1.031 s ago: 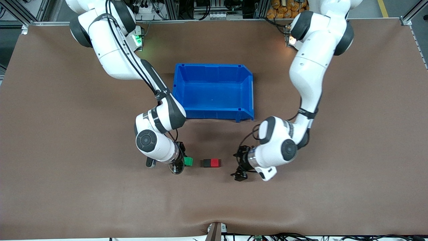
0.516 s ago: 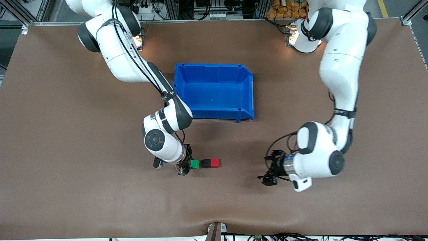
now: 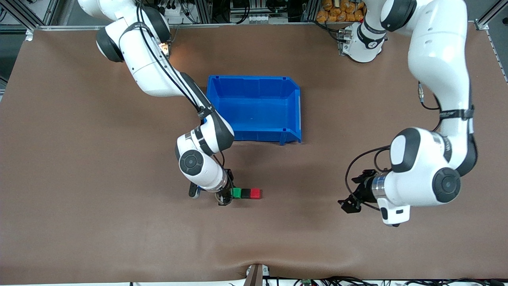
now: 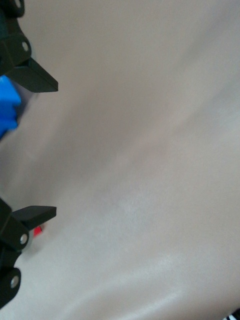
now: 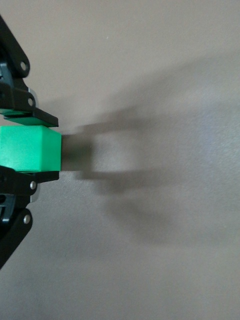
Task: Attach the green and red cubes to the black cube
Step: 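Set the green cube against the black cube while the left gripper withdraws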
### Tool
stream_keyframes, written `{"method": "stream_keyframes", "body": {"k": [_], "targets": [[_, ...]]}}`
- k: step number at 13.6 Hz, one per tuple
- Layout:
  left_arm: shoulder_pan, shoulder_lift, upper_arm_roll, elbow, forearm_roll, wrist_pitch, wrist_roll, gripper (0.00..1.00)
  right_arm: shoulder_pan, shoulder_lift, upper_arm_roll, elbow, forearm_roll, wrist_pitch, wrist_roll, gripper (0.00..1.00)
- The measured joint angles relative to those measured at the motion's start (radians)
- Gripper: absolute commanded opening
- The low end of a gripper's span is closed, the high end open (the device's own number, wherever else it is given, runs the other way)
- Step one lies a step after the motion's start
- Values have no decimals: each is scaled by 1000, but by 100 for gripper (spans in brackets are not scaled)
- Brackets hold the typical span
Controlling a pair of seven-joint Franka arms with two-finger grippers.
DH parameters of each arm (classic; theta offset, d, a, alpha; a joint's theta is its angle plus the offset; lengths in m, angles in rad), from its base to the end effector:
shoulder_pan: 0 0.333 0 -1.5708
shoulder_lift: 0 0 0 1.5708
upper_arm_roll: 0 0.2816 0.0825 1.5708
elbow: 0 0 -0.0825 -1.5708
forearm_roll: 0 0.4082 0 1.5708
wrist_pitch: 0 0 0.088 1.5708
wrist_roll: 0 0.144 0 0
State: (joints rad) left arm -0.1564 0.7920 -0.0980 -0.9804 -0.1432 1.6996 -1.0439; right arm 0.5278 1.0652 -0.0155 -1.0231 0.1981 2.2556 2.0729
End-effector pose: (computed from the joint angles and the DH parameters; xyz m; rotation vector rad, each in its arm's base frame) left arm 0.7291 -0.1870 0.3256 2.7409 1.2233 -0.2748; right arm 0.6841 0.4016 0.1405 -1.9772 2.1708 0.1460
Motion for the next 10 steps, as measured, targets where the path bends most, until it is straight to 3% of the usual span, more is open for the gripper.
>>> {"method": "stream_keyframes", "body": {"k": [3,4,5,6,10], "targets": [[34,-101,2,3,92,-100,211,100,12,7,0,0,0,0,0,0],[50,-138,3,4,120,-128,279,100,13,9,0,0,0,0,1,16],[68,-176,4,4,138,-158,338,100,14,10,0,1,0,1,1,69],[88,-211,4,4,145,-184,390,100,14,10,0,1,0,1,1,100],[138,-329,7,4,155,-221,570,100,14,12,-2,1,-2,0,1,100]]}}
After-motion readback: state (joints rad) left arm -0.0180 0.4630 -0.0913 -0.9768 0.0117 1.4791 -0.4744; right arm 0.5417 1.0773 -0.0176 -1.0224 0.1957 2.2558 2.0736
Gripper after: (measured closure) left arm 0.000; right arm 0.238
